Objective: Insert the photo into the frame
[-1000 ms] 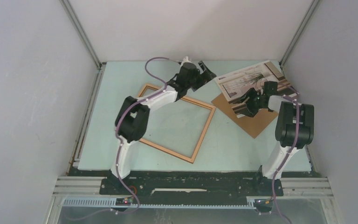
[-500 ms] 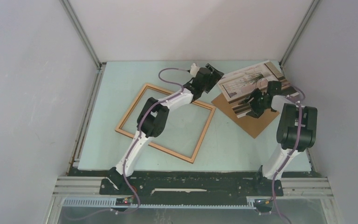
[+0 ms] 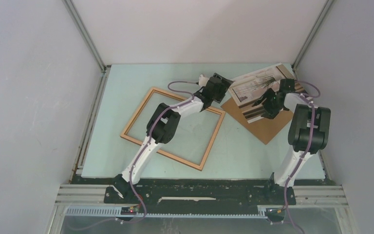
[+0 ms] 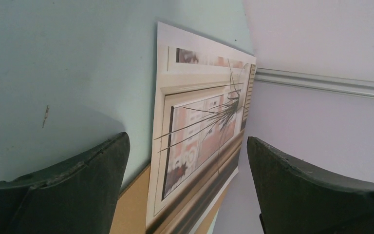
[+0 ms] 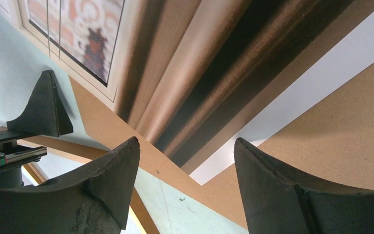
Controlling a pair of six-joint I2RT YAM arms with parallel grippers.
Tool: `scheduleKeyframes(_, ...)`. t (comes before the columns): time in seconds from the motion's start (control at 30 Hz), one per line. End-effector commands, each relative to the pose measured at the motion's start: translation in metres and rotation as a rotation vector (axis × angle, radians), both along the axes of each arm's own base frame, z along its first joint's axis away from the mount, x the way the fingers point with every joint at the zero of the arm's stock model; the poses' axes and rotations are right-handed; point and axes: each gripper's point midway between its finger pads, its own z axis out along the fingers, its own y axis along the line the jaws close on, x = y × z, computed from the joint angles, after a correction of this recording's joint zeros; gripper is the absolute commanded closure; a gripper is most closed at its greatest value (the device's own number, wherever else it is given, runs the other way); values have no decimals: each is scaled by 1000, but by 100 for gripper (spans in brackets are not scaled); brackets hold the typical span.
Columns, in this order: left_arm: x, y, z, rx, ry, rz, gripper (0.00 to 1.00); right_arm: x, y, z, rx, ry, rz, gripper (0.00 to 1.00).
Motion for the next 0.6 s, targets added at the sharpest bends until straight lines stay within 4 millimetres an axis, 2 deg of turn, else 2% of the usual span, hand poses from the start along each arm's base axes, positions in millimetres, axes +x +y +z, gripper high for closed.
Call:
scheduleKeyframes(0.0,7,-9,28,-53,-65,19,0,8,0,4,-37,-9,36,22)
scheduleKeyframes(0.13,9,-17,18,-102,-64,-2,0,6,1,-6,-66,49,60,23)
scheduleKeyframes(0.4,11,-25,13,-104,-83,-25,0,5,4,-5,-103,51,81,25)
scheduleKeyframes(0.57,16,-28,10,-117,-125,-37,0,2,-7,-6,-175,68,63,25)
